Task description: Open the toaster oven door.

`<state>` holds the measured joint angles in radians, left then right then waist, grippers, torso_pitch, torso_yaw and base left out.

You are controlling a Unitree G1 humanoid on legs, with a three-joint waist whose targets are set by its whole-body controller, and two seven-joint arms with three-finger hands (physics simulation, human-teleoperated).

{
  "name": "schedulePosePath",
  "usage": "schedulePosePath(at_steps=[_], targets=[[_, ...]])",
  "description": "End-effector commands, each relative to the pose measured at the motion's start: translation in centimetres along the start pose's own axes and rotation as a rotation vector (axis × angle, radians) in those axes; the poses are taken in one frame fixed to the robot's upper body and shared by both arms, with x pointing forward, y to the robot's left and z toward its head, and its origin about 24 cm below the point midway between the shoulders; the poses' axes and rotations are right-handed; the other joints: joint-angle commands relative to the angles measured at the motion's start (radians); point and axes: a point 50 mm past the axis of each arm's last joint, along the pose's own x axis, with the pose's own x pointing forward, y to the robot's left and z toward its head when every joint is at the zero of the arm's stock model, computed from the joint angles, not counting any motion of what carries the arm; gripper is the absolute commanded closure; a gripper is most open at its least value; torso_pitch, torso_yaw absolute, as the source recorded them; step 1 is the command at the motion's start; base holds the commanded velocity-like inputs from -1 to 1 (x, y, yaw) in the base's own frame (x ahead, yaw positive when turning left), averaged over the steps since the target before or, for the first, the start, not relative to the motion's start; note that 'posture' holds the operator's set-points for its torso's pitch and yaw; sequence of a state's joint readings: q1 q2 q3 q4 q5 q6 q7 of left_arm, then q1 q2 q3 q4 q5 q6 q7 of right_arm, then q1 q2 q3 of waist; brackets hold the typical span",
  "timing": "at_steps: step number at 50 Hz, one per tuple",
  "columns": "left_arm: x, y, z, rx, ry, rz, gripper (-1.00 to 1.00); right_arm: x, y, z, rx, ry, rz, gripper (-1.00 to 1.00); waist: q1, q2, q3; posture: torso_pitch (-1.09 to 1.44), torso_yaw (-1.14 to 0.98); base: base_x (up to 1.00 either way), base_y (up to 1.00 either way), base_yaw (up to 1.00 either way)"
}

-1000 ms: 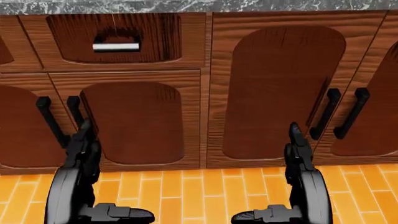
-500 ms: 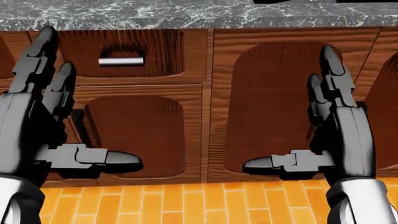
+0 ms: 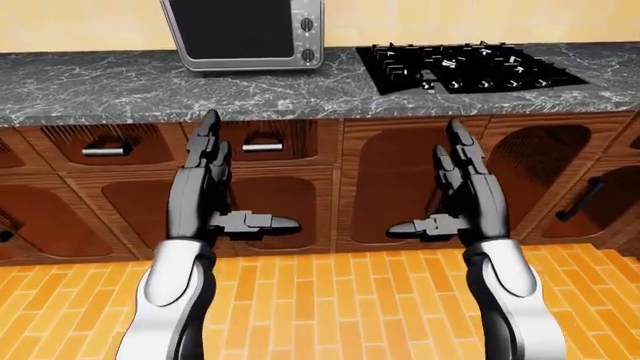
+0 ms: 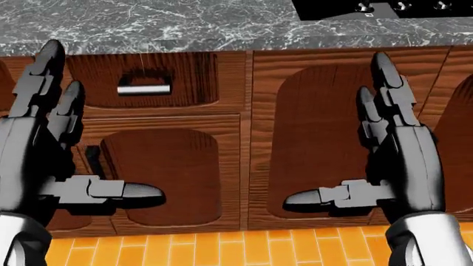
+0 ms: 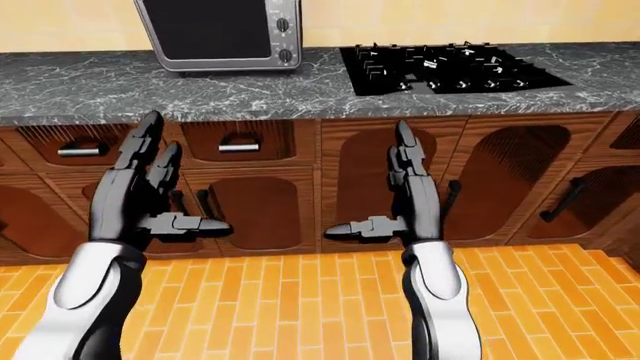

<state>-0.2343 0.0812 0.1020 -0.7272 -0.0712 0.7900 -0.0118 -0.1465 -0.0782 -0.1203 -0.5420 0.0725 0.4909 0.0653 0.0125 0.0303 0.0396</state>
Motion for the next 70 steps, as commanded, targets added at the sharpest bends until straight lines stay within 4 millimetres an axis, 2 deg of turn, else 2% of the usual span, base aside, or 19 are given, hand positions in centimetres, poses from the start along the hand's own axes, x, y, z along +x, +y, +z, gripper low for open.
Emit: schedulePosePath(at_steps=[1, 6, 10, 17, 20, 21, 23, 29, 33, 44, 46, 47, 49, 54, 58, 59, 63, 67, 70], targets=[[-0.2, -0.4, 1.6, -0.001, -0.089, -0.022, -1.00, 0.0, -0.1, 1.7, -0.010, -0.101, -0.005, -1.00, -0.002, 0.000, -0.010, 0.00, 0.00, 0.23, 0.00, 0.00], [-0.2, -0.2, 1.7, 0.000, -0.094, -0.018, -1.00, -0.1, -0.1, 1.6, -0.005, -0.102, 0.002, -1.00, 0.008, -0.091, -0.027, 0.00, 0.00, 0.24, 0.00, 0.00], [-0.2, -0.2, 1.6, -0.002, -0.095, -0.019, -1.00, -0.1, -0.1, 1.6, -0.003, -0.102, 0.004, -1.00, -0.010, -0.081, -0.005, 0.00, 0.00, 0.28, 0.00, 0.00], [-0.3, 0.0, 3.2, 0.003, -0.119, -0.013, -1.00, -0.2, -0.1, 2.7, -0.002, -0.123, 0.005, -1.00, -0.020, -0.015, 0.000, 0.00, 0.00, 0.29, 0.00, 0.00], [-0.3, 0.0, 3.5, 0.003, -0.127, -0.013, -1.00, -0.2, -0.1, 3.1, 0.000, -0.135, 0.006, -1.00, -0.022, 0.071, -0.030, 0.00, 0.00, 0.29, 0.00, 0.00], [-0.3, 0.0, 3.5, 0.003, -0.128, -0.013, -1.00, -0.3, -0.1, 3.2, 0.001, -0.136, 0.006, -1.00, -0.008, 0.030, -0.016, 0.00, 0.00, 0.29, 0.00, 0.00], [-0.4, 0.0, 3.4, 0.001, -0.127, -0.010, -1.00, -0.4, 0.0, 3.3, 0.002, -0.137, 0.009, -1.00, -0.006, 0.042, -0.012, 0.00, 0.00, 0.29, 0.00, 0.00], [-0.5, 0.1, 3.2, 0.001, -0.124, -0.008, -1.00, -0.5, 0.0, 3.3, 0.007, -0.139, 0.015, -1.00, 0.007, -0.013, -0.009, 0.00, 0.00, 0.29, 0.00, 0.00], [-0.5, 0.1, 3.0, 0.001, -0.122, -0.008, -1.00, -0.6, 0.0, 3.2, 0.011, -0.138, 0.018, -1.00, 0.012, -0.104, -0.028, 0.00, 0.00, 0.29, 0.00, 0.00], [-0.5, 0.1, 3.1, 0.000, -0.120, -0.008, -1.00, -0.6, 0.2, 3.0, 0.046, -0.138, 0.033, -1.00, -0.026, -0.028, -0.015, 0.00, 0.00, 0.22, 0.00, 0.00], [-0.5, 0.2, 3.0, -0.001, -0.119, -0.008, -1.00, -0.6, 0.2, 3.0, 0.053, -0.139, 0.034, -1.00, -0.014, 0.042, -0.030, 0.00, 0.00, 0.00, 0.00, 0.28], [-0.5, 0.2, 3.0, 0.000, -0.120, -0.006, -1.00, -0.6, 0.2, 3.1, 0.058, -0.139, 0.034, -1.00, -0.004, 0.002, -0.037, 0.00, 0.00, 0.00, 0.00, 0.42], [-0.5, 0.2, 2.9, -0.002, -0.119, -0.006, -1.00, -0.7, 0.2, 3.2, 0.065, -0.140, 0.035, -1.00, 0.009, 0.018, -0.032, 0.00, 0.00, 0.00, 0.00, 0.59], [-0.5, 0.1, 2.8, -0.002, -0.118, -0.007, -1.00, -0.8, 0.2, 3.2, 0.079, -0.143, 0.035, -1.00, 0.014, -0.036, -0.023, 0.00, 0.00, 0.00, 0.00, 0.71], [-0.5, 0.1, 2.7, -0.001, -0.116, -0.008, -1.00, -0.9, 0.1, 3.0, 0.076, -0.137, 0.030, -1.00, -0.008, -0.149, -0.033, 0.00, 0.00, 0.00, 0.00, 0.73], [-0.5, 0.1, 2.7, -0.001, -0.116, -0.009, -1.00, -0.9, 0.1, 3.0, 0.075, -0.134, 0.029, -1.00, -0.008, -0.094, -0.019, 0.00, 0.00, 0.00, 0.00, 0.70], [-0.5, 0.0, 2.7, -0.001, -0.116, -0.009, -1.00, -0.8, -0.2, 2.7, 0.054, -0.130, 0.010, -1.00, -0.005, -0.107, -0.043, 0.00, 0.00, 0.00, 0.10, 0.26], [-0.4, 0.0, 2.5, 0.000, -0.114, -0.011, -1.00, -0.7, -0.5, 2.8, 0.067, -0.143, -0.007, -1.00, -0.019, -0.063, -0.013, 0.00, 0.00, 0.01, 0.00, 0.00], [-0.4, 0.0, 2.4, 0.000, -0.114, -0.011, -1.00, -0.7, -0.6, 2.6, 0.069, -0.147, -0.008, -1.00, -0.021, 0.027, -0.008, 0.00, 0.00, 0.15, 0.00, 0.00]])
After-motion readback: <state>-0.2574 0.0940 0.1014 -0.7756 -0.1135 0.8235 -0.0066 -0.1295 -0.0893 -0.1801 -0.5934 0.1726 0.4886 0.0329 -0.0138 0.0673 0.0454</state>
